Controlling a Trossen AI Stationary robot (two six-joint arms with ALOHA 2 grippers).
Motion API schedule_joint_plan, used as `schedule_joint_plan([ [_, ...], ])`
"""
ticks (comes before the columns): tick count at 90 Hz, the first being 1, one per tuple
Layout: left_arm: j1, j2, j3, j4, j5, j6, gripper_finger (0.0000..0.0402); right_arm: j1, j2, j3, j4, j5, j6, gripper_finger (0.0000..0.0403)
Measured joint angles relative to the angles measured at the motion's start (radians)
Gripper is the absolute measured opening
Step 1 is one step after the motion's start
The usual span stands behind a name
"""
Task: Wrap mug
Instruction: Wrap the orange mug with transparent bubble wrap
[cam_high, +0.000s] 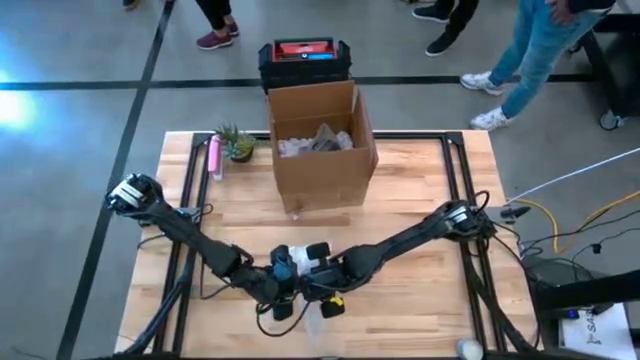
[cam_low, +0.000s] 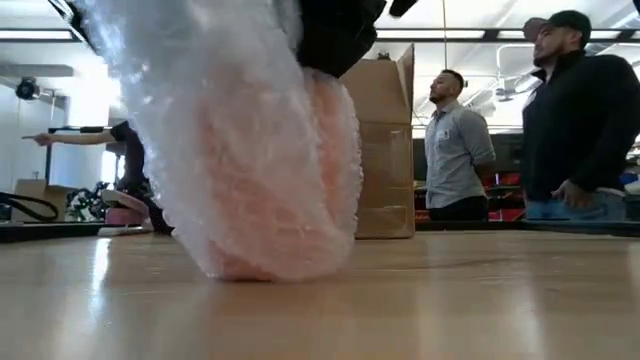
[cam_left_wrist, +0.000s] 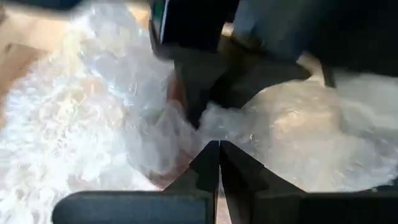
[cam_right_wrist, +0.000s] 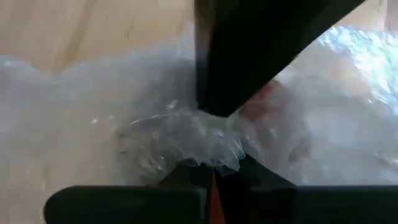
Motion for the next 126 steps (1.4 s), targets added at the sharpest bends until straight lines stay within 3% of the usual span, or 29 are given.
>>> schedule_joint_plan([
  [24,0.002,0.000,-0.001,0.005,0.000,0.000,0.0000,0.001,-0.118,0.003,-0.048,0.012,-0.009,0.0000],
  [43,0.002,-0.001,-0.003,0.016,0.012,0.000,0.0000,-0.030,-0.138,-0.008,-0.068,0.216,-0.018,0.0000],
  [64,0.003,-0.002,-0.003,0.023,0.026,0.000,0.0000,-0.015,-0.088,-0.044,0.001,0.053,-0.014,0.0000],
  [107,0.003,-0.006,0.008,0.011,0.034,-0.004,0.0000,-0.001,0.039,-0.041,0.057,0.025,0.011,0.0000],
  [126,-0.010,-0.065,0.108,-0.163,0.079,-0.006,0.0000,0.001,0.031,-0.044,0.049,0.020,0.010,0.0000],
])
